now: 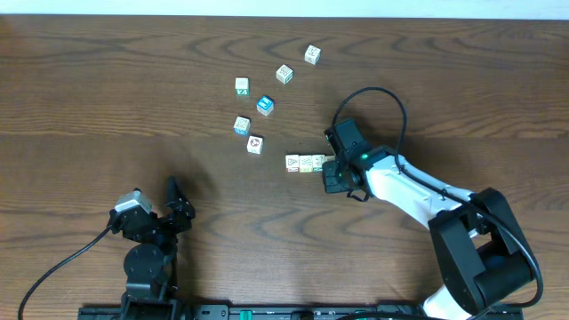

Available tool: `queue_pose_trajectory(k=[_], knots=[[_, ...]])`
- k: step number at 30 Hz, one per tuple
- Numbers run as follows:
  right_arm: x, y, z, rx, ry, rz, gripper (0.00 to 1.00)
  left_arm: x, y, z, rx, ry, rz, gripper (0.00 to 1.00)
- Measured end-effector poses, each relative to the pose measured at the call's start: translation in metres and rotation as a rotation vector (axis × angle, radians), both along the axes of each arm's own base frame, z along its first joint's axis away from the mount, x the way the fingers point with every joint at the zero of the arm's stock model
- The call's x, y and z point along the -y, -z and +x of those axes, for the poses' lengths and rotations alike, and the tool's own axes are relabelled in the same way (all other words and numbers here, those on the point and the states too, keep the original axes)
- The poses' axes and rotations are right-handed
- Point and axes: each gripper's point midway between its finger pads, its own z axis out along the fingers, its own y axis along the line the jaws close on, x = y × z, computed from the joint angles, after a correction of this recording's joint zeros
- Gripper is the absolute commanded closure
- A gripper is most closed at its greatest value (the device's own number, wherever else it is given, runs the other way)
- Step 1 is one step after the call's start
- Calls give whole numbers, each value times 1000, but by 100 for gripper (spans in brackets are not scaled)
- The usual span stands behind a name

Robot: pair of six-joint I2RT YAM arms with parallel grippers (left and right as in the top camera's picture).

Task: Lift 5 blocks
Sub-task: 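Push the block leftward against the row with the right gripper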

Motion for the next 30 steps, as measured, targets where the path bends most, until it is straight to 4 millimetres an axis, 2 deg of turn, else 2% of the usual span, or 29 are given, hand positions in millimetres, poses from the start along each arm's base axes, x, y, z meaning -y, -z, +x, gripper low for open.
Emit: queue_pose_trajectory(k=[21,26,30], knots=[[-5,-3,9,50,3,4,99,0,0,0,0,0,0,23],[-5,-3,7,40,2,5,99,0,0,0,0,0,0,23],[1,1,-2,-1,2,-21,99,0,0,0,0,0,0,24]])
